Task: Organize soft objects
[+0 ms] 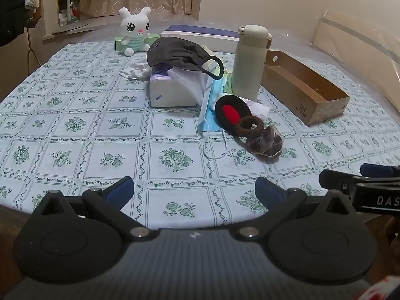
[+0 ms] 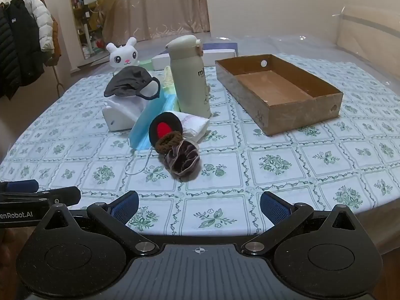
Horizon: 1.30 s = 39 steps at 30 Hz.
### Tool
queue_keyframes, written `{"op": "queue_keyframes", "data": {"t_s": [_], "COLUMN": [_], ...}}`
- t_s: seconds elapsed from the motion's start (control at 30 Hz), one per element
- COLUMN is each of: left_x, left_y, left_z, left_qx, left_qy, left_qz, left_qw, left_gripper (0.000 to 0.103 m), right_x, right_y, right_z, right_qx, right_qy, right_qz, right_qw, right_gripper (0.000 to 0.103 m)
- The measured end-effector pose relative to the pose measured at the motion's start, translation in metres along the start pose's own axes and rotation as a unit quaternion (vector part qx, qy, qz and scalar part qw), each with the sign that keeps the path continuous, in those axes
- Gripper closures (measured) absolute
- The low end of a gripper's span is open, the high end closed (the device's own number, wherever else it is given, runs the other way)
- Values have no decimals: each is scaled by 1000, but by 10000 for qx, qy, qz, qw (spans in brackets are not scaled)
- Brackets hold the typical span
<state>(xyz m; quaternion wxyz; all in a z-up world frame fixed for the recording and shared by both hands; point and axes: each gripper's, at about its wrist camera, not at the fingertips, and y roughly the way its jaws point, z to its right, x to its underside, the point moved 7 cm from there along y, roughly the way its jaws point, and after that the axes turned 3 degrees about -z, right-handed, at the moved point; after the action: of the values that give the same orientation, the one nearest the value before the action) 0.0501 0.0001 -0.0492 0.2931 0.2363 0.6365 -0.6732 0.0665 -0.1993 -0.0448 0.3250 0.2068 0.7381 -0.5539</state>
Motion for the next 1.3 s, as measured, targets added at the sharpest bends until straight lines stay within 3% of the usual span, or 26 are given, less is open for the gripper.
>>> {"op": "queue_keyframes", "data": {"t_s": [1.3], "left_x": [0], "left_y": [-2], "left_z": [3], "left_qx": [19], "left_qy": [-27], "left_qz": [5], "left_qw": [10000], "left_gripper": [1], "right_x": [0], "right_y": [1], "right_z": [0], "right_qx": [-4], "right_qy": [8], "right_qz": [-5], "right_qw": [10000], "right_gripper": [0]}}
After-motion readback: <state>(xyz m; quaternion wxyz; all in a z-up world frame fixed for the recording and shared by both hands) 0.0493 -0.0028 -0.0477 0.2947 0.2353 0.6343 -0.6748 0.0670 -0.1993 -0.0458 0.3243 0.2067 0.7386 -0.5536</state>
